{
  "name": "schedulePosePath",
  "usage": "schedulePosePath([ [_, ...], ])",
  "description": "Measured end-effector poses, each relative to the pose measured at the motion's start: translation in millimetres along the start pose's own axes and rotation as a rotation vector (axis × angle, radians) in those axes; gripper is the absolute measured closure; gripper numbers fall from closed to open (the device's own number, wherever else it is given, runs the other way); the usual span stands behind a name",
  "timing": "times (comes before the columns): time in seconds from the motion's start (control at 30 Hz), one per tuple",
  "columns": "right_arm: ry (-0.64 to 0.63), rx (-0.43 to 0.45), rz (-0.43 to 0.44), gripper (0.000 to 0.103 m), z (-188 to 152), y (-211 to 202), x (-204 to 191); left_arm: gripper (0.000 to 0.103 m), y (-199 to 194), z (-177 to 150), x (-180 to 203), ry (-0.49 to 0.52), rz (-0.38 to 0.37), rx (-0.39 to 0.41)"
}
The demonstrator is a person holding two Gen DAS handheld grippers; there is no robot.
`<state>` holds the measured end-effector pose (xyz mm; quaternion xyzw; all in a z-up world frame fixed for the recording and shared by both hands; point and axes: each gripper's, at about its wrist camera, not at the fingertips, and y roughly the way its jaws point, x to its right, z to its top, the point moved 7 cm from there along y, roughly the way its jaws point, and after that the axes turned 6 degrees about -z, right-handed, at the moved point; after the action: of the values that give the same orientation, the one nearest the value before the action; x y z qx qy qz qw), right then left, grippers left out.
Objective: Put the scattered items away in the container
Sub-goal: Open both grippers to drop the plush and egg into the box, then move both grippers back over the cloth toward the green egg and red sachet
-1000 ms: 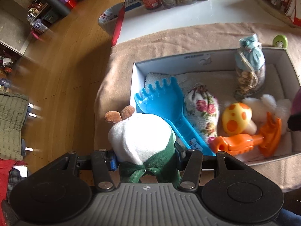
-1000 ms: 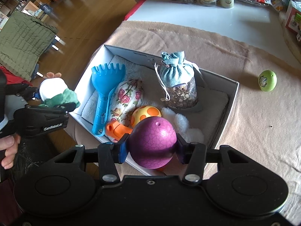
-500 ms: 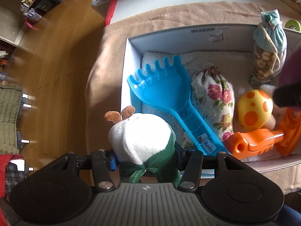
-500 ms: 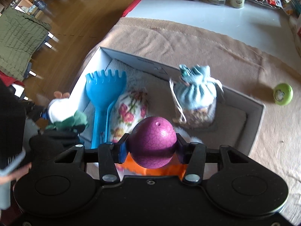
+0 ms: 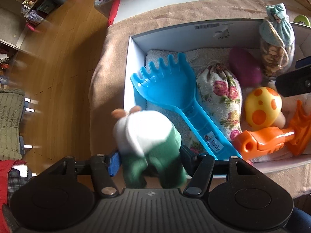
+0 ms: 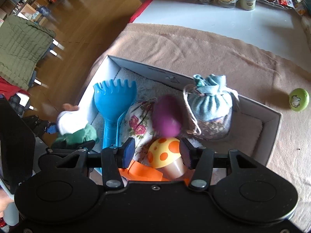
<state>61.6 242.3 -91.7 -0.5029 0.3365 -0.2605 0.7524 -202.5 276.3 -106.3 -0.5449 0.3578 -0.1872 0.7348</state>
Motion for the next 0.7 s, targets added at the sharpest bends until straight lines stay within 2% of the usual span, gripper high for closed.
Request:
schedulePosePath([
  [0.2,0.016,0.02,0.021,0.051,-18.1,-22.8,18.7,0.036,-23.9,-6.3,10.4,-0.015,-0.006,0.036],
  [0.37,0.031,0.037,0.027,0.051,-41.7,-43.3,44.3,0.035,-52.6,-7.0,35.2,0.003,-0.02,0.073],
  [0.57,0.076,0.064,0.007,0.051,-82.4,-66.6,93.7,0.03,-86.0,-1.4,92.9,0.033,-0.062,0.135],
  [0.7,0.124,0.06,-0.039,0.051,-115.0,-73.1,141.8,0.03,-103.9,11.5,145.9,0.076,-0.13,0.173],
])
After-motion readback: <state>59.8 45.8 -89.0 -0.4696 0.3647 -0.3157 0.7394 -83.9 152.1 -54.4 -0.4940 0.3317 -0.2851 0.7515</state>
